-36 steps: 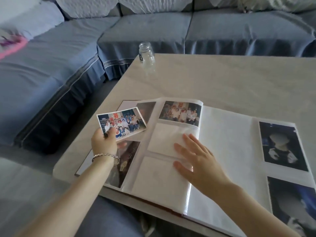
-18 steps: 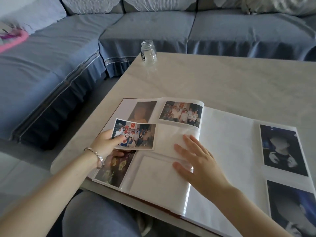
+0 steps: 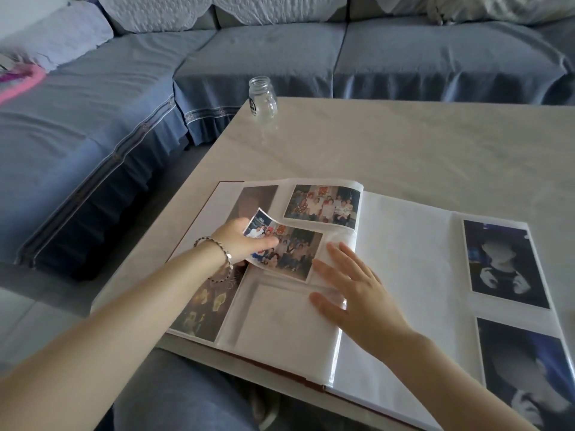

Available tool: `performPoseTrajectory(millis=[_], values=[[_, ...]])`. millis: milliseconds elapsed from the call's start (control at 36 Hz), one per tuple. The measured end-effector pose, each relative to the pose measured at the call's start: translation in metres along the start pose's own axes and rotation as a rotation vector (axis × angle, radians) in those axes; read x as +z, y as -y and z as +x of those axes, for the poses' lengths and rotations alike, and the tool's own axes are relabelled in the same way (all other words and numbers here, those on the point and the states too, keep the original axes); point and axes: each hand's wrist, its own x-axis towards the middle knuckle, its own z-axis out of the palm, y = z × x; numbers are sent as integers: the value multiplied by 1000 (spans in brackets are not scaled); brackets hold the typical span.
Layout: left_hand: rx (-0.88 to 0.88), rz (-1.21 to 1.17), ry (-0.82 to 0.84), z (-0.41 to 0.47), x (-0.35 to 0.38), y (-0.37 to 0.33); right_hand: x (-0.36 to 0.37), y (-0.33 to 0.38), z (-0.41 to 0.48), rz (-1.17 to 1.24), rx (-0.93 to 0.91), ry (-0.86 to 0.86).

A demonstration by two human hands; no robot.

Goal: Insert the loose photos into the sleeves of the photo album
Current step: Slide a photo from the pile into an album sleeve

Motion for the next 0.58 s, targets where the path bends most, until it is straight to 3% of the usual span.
performPoseTrajectory(millis=[139,333,583], values=[[-67,-133,-170,-2,4,-3,3,2,-5,73,94,-31],[-121,-299,-260,-4,4,0,2,0,-8,100,129,-7],[85,-275,-372,-23,2,-18,-7,-1,-9,119,119,16]])
